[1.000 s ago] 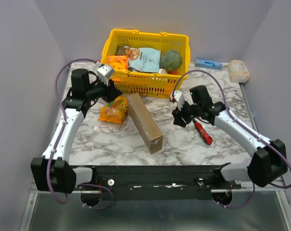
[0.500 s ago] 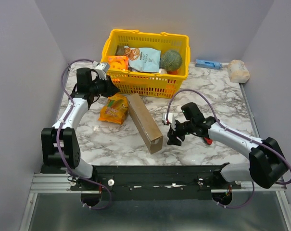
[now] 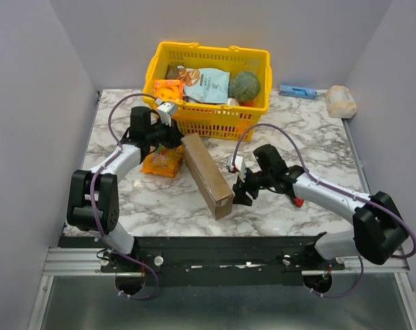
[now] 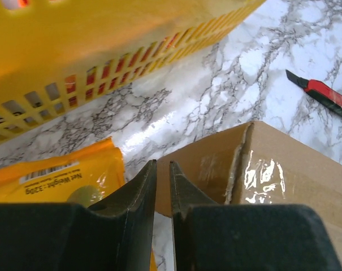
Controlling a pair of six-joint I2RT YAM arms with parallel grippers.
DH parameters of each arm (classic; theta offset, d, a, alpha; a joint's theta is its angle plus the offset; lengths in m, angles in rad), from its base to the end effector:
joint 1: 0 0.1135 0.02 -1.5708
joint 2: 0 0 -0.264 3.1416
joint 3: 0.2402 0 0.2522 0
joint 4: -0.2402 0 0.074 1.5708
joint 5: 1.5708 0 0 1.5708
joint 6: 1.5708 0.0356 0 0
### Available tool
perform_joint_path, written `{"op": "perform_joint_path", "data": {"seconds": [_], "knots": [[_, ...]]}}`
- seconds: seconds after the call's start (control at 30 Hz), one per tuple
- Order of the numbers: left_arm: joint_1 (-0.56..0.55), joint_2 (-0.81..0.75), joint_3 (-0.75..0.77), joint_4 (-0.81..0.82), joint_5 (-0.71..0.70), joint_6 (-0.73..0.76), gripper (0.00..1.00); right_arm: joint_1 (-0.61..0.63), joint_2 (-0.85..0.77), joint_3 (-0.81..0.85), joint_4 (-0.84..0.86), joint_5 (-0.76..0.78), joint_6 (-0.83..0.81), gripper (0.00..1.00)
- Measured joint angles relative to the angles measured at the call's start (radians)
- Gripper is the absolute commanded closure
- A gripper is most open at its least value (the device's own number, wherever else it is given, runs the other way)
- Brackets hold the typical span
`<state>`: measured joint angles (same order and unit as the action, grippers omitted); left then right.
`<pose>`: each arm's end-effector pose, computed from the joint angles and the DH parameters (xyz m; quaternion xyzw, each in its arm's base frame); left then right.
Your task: Unpack the express box
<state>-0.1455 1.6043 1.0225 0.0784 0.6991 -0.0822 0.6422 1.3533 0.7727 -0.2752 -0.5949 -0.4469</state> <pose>0.3481 -0.0742 0.2440 0.1997 0.8029 -0.3472 0.4414 0.2031 0.1769 0.2089 -0.5517 0.7130 0.3059 0.3062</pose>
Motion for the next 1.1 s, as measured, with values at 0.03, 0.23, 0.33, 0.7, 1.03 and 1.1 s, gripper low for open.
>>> {"op": "perform_joint_path", "data": {"seconds": [0.03,0.23,0.33,0.7,1.03,1.1], "knots": [[-0.005,0.000,-0.009,0.006,0.004,0.004,0.76,0.000,0.003,0.005,0.005,0.018,0.014,0.31],[0.000,-0.014,-0.093,0.021,0.016,0.018,0.76,-0.014,0.028,0.041,0.032,0.120,0.085,0.31],[0.001,-0.059,-0.156,0.010,0.020,0.019,0.76,-0.054,0.061,0.069,0.048,0.161,0.132,0.31],[0.001,-0.209,-0.235,-0.067,0.035,0.078,0.77,-0.139,-0.042,0.106,-0.126,0.253,0.079,0.60],[-0.046,-0.501,-0.262,-0.380,0.106,0.495,0.89,-0.138,-0.172,0.067,-0.313,0.117,0.051,0.60],[-0.137,-0.594,-0.308,-0.437,0.108,0.635,0.89,-0.138,-0.112,0.097,-0.279,0.118,0.089,0.59]]}}
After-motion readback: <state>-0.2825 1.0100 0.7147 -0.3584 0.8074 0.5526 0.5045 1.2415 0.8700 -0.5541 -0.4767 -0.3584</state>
